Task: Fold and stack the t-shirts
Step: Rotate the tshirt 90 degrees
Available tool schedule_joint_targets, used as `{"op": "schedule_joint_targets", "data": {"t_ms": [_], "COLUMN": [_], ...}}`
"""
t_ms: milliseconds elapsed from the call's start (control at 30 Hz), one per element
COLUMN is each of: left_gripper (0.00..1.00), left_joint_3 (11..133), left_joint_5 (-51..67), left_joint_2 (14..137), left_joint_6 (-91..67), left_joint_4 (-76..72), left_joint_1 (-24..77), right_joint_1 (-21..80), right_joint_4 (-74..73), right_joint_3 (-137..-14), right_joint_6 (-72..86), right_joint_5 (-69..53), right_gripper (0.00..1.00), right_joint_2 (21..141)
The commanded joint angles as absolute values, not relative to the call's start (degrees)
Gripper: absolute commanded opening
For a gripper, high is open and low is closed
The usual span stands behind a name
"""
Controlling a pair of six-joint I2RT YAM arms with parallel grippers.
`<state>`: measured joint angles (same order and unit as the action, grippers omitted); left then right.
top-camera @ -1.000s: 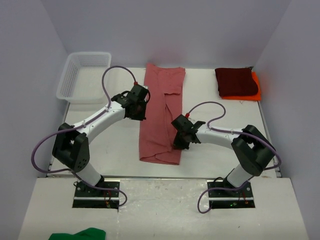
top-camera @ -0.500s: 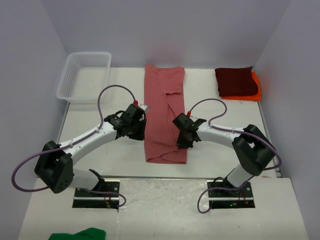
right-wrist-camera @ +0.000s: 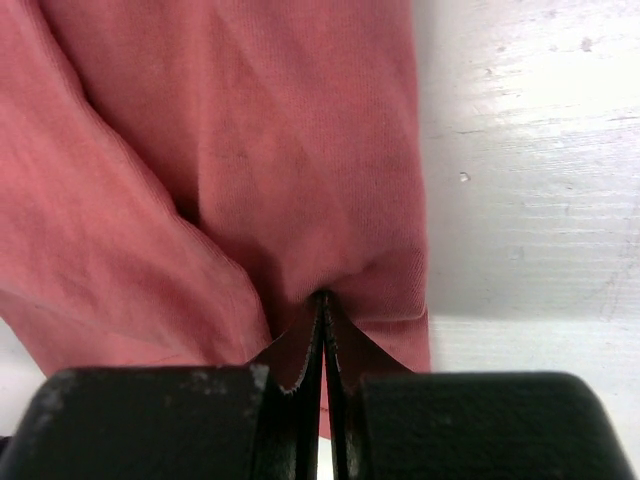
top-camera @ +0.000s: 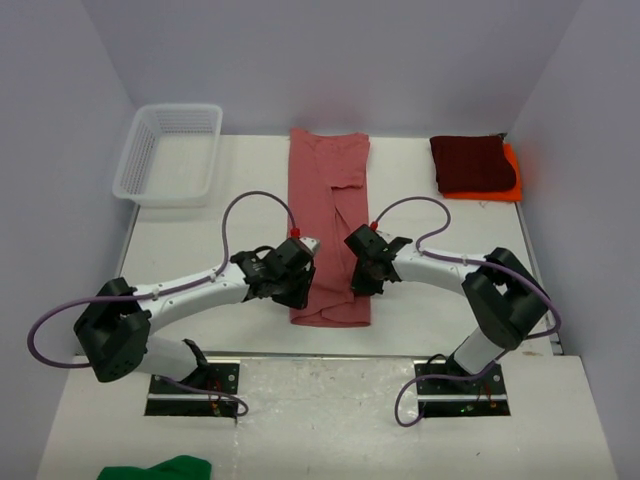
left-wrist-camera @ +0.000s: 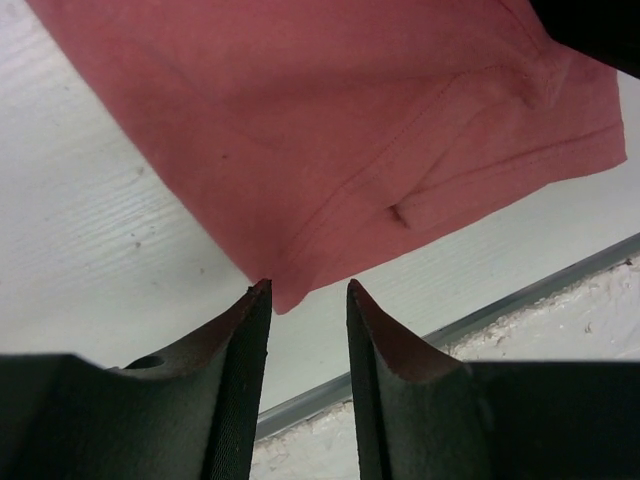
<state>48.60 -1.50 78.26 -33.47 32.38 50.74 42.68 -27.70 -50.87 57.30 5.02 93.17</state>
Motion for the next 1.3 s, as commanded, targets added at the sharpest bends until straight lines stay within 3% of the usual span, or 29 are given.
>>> {"op": "schedule_joint_targets", "data": {"t_ms": [0,267,733,833,867,1067,1267], "left_gripper": [0.38,0.38,0.36,0.29,0.22,0.0,0.0], "left_joint_3": [49.4,52.2,53.4,53.3,53.3,53.3,53.1], "left_joint_5": [-4.2,-15.4,-21.2,-21.7,-21.8,-22.4,-23.6], "left_joint_2": [80.4,86.7,91.8,91.8,91.7,91.6,90.5], "left_joint_6": [-36.3,-41.3,-46.6,-47.1,-47.5,-48.2,-50.1], "left_joint_4": [30.5,38.0,41.2,41.4,41.5,42.0,43.5], "left_joint_1": [53.3,57.6,60.8,60.9,60.8,61.0,61.6], "right_joint_1": [42.7,42.7,42.7,42.6,42.7,42.7,42.8], "right_joint_4": [-26.1,-25.1,-23.4,-22.7,-22.7,-22.9,-23.5], "right_joint_3": [-49.4,-48.0,-46.5,-46.3,-46.4,-46.8,-46.8], "right_joint_6": [56.7,56.9,56.9,57.0,57.0,57.0,57.5], "right_joint_5": [5.1,4.6,3.1,2.8,2.6,2.5,3.0], "right_gripper": [0.0,0.0,0.0,0.0,0.0,0.0,0.0], "right_joint_2": [95.6,94.9,95.0,95.1,95.1,95.8,96.2]}}
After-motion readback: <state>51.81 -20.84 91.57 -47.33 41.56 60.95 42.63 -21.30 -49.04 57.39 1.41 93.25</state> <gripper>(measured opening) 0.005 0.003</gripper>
